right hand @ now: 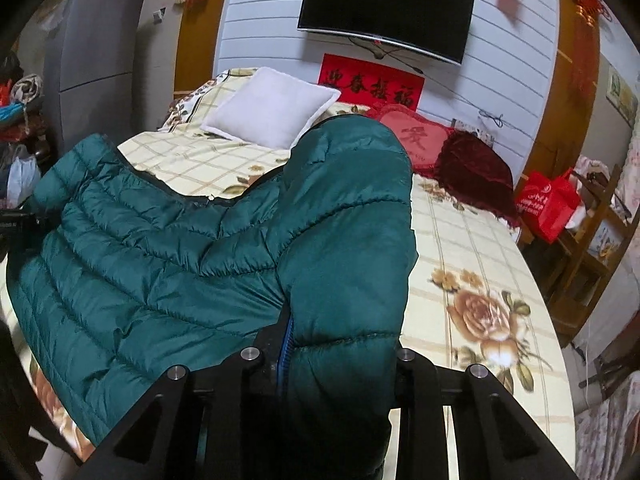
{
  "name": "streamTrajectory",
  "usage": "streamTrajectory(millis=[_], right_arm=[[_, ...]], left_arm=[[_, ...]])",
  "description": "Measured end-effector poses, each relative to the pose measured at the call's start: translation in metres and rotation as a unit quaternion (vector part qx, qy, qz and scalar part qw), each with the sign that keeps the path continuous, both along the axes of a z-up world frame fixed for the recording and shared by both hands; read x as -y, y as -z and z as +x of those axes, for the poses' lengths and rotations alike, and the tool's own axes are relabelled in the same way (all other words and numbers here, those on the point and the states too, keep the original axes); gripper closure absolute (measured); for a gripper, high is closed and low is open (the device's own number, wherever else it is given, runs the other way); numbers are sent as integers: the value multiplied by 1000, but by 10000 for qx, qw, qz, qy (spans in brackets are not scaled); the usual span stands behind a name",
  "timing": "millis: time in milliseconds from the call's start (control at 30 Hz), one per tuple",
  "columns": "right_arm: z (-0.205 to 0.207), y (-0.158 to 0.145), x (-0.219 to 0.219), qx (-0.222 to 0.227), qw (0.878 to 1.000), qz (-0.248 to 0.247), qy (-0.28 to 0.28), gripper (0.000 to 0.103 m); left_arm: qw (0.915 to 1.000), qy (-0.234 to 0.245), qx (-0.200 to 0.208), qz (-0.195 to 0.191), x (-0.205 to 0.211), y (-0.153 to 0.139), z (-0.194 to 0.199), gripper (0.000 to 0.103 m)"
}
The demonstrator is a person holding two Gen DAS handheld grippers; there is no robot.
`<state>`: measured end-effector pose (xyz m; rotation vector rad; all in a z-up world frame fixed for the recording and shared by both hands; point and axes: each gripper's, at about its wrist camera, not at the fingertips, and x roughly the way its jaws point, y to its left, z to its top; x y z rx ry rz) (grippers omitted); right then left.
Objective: Fold large clothes
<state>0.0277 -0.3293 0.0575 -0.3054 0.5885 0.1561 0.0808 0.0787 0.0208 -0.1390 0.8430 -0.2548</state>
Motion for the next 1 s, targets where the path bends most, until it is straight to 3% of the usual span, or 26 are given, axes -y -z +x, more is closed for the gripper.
streamTrajectory(millis=[233, 300, 400, 533, 667, 800, 867, 1000], right_arm=[[15, 38, 26, -471, 9981, 263, 302, 75], [23, 52, 37, -691, 9955, 539, 352, 72], [33, 69, 51, -1066, 9894, 862, 472, 58], [24, 58, 66, -1120, 9825, 1378, 560, 53], [0, 21, 72, -660, 9877, 1264, 643, 50], [-16, -12, 60, -180, 9907, 1219, 580, 27], [-9, -15, 46, -175, 9906, 1203, 631, 22], [30, 12, 17, -741, 9852, 1156, 1021, 22]], left_arm=[[9991, -34, -391, 159, 27, 40, 11, 70], [9989, -138, -447, 81, 25, 45, 14, 56], [9977, -313, -587, 130, 20, 49, 19, 33], [9981, -270, -539, 81, 7, 40, 18, 32], [9979, -581, -82, 287, -3, 7, 8, 32], [9965, -659, 404, 324, 10, -26, 10, 32], [9974, -458, 363, 425, 29, -26, 20, 32], [9930, -89, -26, 1180, 80, 3, 59, 32]])
